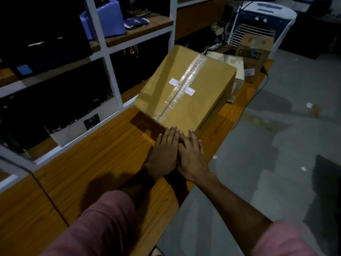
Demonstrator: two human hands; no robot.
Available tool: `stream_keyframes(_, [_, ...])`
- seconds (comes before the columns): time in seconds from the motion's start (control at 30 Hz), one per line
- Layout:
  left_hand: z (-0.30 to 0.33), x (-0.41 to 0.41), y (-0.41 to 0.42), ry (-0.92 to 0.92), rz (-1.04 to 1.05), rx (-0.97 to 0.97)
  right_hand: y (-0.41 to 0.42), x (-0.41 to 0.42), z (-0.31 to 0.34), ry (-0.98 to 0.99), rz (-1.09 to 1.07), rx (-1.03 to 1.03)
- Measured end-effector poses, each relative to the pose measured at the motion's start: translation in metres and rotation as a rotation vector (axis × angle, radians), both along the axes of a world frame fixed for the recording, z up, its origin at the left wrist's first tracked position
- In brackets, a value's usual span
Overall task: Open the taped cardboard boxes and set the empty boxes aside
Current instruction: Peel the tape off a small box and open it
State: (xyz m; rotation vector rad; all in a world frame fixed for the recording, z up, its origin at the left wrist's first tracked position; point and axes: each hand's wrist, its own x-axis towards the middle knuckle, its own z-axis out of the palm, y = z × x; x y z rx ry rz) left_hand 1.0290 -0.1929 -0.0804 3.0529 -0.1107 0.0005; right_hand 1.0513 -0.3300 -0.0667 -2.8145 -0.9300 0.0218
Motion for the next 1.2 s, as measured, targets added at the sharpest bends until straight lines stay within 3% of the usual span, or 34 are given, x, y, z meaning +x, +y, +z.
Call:
stream_keyframes(0.13, [-0.003, -0.045, 0.0, 0.161, 0.051, 0.032, -0.005, -0.034, -0.022, 0.005, 0.09, -0.023])
stream_keyframes(0.23, [0.01, -0.076, -0.003, 0.204, 0.178, -0.065, -0.008, -0.057, -0.035, 0.068, 0.141, 0.004])
stream_keyframes(0.3, [0.03, -0.086, -0.006, 0.031, 0.302, -0.176, -0.009, -0.069, -0.036, 0.105, 0.146, 0.044])
stream_keyframes(0.37, [0.065, -0.089, -0.01, -0.309, 0.348, -0.269, -0.009, -0.075, -0.032, 0.113, 0.139, 0.071])
stream_keyframes(0.47, [0.117, -0.083, -0.017, -0.686, 0.247, -0.247, -0.009, -0.084, -0.022, 0.131, 0.141, 0.165])
stream_keyframes(0.5, [0.128, -0.081, -0.02, -0.685, 0.202, -0.192, -0.009, -0.088, -0.018, 0.128, 0.146, 0.191])
stream_keyframes(0.67, [0.126, -0.079, -0.025, -0.255, 0.214, 0.041, -0.018, -0.104, 0.006, 0.039, 0.199, 0.399])
stream_keyframes(0.9, [0.125, -0.111, -0.03, -0.267, 0.256, 0.068, -0.043, -0.092, 0.05, -0.066, 0.247, 0.606])
stream_keyframes(1.2, [0.098, -0.226, -0.027, -0.26, 0.375, 0.026, -0.048, -0.106, 0.087, 0.066, 0.26, 0.859])
